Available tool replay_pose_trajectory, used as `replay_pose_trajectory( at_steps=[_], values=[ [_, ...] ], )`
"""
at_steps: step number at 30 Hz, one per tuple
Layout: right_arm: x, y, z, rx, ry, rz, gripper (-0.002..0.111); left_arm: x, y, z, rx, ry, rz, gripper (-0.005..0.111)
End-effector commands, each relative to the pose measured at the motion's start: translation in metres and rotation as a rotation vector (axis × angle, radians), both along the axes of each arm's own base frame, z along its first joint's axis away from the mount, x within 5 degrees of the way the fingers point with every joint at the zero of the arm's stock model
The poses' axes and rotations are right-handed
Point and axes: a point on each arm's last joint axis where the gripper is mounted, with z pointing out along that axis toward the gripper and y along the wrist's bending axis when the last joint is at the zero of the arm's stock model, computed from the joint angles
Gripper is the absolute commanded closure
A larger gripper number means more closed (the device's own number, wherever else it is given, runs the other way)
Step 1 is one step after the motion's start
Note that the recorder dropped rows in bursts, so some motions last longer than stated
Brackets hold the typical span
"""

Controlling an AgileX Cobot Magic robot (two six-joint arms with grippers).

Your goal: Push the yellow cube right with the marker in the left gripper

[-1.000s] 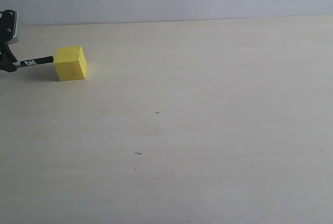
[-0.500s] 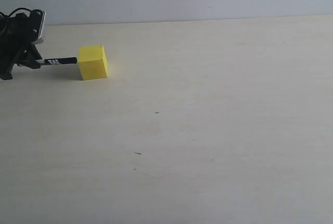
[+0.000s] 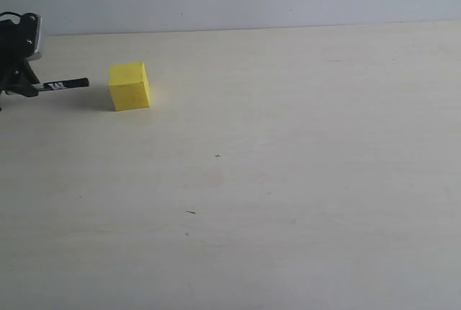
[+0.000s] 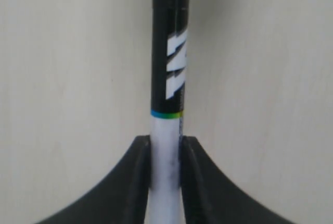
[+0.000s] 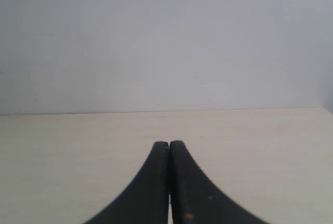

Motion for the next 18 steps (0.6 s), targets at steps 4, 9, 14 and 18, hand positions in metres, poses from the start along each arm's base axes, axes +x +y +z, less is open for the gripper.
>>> replay_pose_trajectory(
  at_steps=[4,9,14,18],
  values=[
    [0.000,0.000,-0.001,-0.002,-0.007,-0.005,0.108,0.004,-0.058,-0.002,-0.019,-0.007,-0.126,0.107],
    [0.000,0.000,-0.001,-0.002,-0.007,-0.005,0.108,0.008,-0.039,0.003,-0.021,-0.014,-0.044,0.107],
    [0.000,0.000,-0.001,-0.002,-0.007,-0.005,0.108,0.005,-0.010,0.000,-0.032,0.020,0.025,0.107],
    [0.000,0.000,-0.001,-0.002,-0.007,-0.005,0.108,0.005,-0.012,-0.003,-0.051,0.030,0.032,0.107]
  ],
)
